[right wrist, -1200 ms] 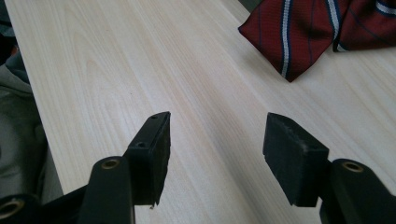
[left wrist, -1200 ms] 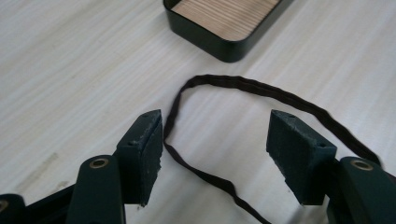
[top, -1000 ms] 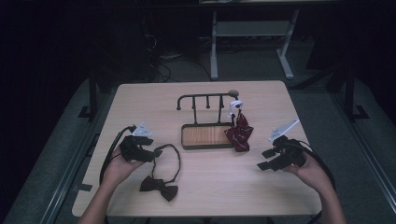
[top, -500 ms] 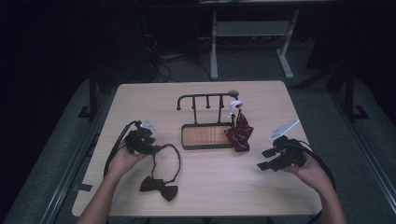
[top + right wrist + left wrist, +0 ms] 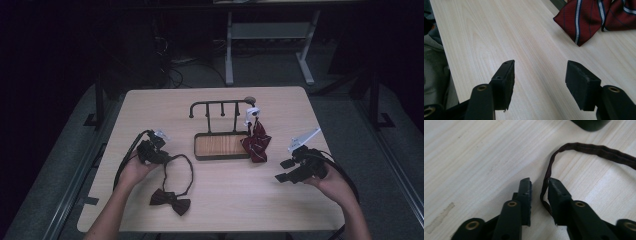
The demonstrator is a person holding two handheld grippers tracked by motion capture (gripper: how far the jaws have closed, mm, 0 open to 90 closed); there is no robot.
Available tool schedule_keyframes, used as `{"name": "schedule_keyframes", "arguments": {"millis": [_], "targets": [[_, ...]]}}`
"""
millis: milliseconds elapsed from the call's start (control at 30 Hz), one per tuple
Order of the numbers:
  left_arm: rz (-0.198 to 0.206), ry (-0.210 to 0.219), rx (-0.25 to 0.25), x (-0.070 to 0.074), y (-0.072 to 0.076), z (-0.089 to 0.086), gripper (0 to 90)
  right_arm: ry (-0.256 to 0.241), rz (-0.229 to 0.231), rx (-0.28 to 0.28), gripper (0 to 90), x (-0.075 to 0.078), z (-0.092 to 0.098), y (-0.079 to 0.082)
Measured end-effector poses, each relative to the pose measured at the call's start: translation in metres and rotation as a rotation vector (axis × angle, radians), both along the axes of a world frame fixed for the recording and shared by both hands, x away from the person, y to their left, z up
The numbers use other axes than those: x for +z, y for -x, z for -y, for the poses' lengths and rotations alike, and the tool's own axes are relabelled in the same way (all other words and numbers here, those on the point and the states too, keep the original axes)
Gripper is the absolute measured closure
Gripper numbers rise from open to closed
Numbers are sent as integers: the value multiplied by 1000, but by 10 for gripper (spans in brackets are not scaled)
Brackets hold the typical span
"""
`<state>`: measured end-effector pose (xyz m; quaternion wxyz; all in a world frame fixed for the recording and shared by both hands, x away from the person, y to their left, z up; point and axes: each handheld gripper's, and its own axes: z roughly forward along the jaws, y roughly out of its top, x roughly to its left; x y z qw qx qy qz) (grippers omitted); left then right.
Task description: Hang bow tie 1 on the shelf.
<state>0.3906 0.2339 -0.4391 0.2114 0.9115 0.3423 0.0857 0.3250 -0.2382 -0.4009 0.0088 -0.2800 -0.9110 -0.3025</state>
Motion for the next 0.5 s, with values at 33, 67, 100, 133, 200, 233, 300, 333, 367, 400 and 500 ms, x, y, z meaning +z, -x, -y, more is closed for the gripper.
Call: {"name": "schedule_keyframes", "arguments": {"millis": [33,67,100,133,200,233,300,333,367,400,500], "targets": [[-3,-5,-3,-1,0,0,753,3,4,0,403,0,0,0],[-6,-4,0,-1,-1,0,762,2,3,0,403,0,0,0],[-9,-4,-3,-1,-1,-1,771,0,4,1,402,0,0,0],[-11,-4,-5,-2,-2,-1,787,-2,4,0,403,1,0,0],[-23,-4,-5,-2,-1,-1,832,-5,3,-2,403,1,-1,1],[-23,-4,-5,-2,-1,-1,850,-5,3,-2,403,1,-1,1],[-33,-6,-15,-3,-1,0,875,-6,9,-5,403,2,-1,1],[-30,-8,-15,-3,-1,0,876,-7,8,-6,403,2,-1,1],[-27,-9,-12,-3,-1,0,876,-8,9,-6,403,2,-1,1],[-27,-9,-13,-3,-1,0,878,-8,10,-7,403,2,-1,1],[-29,-10,-18,-3,-1,0,893,-15,5,-10,403,2,0,1]]}}
